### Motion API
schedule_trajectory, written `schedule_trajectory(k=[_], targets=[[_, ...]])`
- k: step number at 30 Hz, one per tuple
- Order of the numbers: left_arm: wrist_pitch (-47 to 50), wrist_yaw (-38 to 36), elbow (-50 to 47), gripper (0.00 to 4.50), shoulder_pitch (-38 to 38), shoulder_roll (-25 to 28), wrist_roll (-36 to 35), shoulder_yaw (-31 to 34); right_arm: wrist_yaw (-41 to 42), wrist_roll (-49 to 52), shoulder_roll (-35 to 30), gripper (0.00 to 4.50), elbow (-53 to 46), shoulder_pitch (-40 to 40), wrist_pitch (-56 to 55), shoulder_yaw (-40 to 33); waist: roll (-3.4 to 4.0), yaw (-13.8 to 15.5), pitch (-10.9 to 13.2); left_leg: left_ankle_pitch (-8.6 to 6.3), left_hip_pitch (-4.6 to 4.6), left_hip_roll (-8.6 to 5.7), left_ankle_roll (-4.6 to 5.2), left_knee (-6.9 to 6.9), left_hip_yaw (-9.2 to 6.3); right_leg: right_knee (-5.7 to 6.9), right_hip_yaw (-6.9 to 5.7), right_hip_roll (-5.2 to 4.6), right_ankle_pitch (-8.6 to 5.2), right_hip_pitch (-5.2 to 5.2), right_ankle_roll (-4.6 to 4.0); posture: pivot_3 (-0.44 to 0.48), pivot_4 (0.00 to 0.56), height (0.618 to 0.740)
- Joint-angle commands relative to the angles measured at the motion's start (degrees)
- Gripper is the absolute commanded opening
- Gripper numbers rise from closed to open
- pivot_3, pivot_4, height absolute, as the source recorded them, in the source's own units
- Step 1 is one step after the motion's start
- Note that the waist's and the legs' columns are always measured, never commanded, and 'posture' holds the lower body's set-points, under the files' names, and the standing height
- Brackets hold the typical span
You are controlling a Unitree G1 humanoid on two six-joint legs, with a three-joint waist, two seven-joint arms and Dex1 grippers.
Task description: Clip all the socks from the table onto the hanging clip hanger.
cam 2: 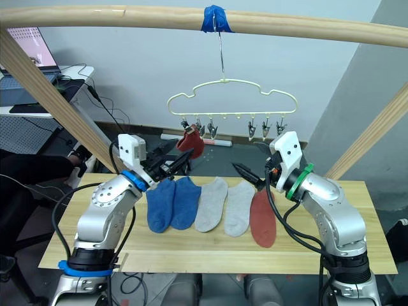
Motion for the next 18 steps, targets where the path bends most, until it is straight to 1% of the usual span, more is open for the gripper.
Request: schedule_trajectory(k=[1, 5, 11, 18], targets=[[-3.21, 1.34, 1.67, 2.78, -2.27, -1.44, 1.52, -0.19, 0.7, 4.5, -0.07, 4.5, -4.14, -0.03, -0.22, -1.9, 0.0, -0.18, 0.0, 0.0, 0.0, -0.01, 0.0, 0.0, 0.0, 0.01, 0.01, 0.0, 0.0, 0.0, 0.0, 0.009, 0.212, 0.74], [-5.45, 1.93, 5.37, 2.78, -4.11, -3.04, 2.64, -0.12, 0.13, 7.74, -0.32, 4.5, -5.41, -0.45, 0.18, -2.03, 0.0, -0.57, 0.0, 0.0, 0.0, 0.0, 0.0, 0.0, -0.02, 0.02, -0.01, 0.01, 0.0, 0.0, 0.0, 0.0, 0.213, 0.74], [-9.0, 3.44, 11.94, 2.78, -8.49, -6.01, 4.43, -0.24, -1.2, 9.49, -0.75, 4.5, -6.42, -1.76, 0.11, -1.68, 0.0, -0.65, 0.0, 0.0, 0.0, -0.01, 0.0, 0.03, -0.03, 0.04, -0.03, 0.02, 0.0, 0.0, 0.0, -0.01, 0.207, 0.74], [-11.37, 4.5, 14.06, 2.78, -9.26, -7.17, 5.4, 0.17, -2.59, 9.86, -1.36, 4.5, -7.02, -1.16, -0.02, -1.28, 0.0, -0.72, 0.0, 0.0, -0.01, 0.0, 0.0, 0.03, -0.03, 0.03, -0.04, 0.02, 0.0, 0.0, 0.0, -0.023, 0.201, 0.74]])
